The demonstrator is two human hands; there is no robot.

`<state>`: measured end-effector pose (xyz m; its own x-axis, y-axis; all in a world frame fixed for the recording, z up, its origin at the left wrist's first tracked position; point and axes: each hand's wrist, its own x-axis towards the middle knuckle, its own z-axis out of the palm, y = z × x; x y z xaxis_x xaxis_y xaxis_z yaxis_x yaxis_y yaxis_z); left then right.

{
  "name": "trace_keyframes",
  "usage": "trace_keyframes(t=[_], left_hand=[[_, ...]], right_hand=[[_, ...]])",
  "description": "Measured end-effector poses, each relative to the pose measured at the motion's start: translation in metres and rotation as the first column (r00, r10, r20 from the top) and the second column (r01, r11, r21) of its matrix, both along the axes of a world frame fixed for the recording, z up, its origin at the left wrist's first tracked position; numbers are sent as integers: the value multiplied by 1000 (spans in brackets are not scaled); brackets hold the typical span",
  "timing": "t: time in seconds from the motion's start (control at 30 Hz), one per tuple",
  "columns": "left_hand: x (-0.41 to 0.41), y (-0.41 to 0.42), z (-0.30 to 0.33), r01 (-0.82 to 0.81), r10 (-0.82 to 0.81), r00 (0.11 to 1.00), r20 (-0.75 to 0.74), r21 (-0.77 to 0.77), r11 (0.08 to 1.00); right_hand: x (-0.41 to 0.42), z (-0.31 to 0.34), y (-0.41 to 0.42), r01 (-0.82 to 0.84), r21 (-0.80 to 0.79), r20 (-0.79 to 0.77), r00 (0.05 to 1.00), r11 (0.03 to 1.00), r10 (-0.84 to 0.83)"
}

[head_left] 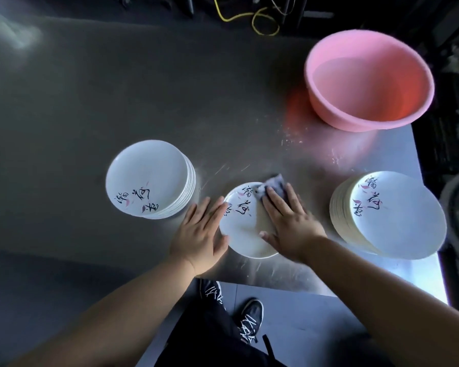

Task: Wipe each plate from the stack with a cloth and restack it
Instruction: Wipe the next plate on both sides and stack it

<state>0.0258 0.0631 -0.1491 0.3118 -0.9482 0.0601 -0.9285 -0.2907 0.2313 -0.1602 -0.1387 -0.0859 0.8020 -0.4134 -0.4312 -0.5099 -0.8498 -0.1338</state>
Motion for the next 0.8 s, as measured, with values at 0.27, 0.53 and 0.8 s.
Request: trace_keyframes(t=[0.27, 0.53, 0.8], left_hand=[[0, 0, -5, -6, 6, 1000, 2, 29, 1000], [-2, 4, -7, 114, -113, 993, 16, -161, 980], [-1, 4, -10, 80, -87, 996, -37, -169, 982]], right_hand=[[-36, -3, 52, 286, 142, 83, 950, 948, -300], [-15, 4, 4, 185, 140, 88, 976, 973, -198], [-23, -7, 91, 419, 226, 50, 897, 879, -440]])
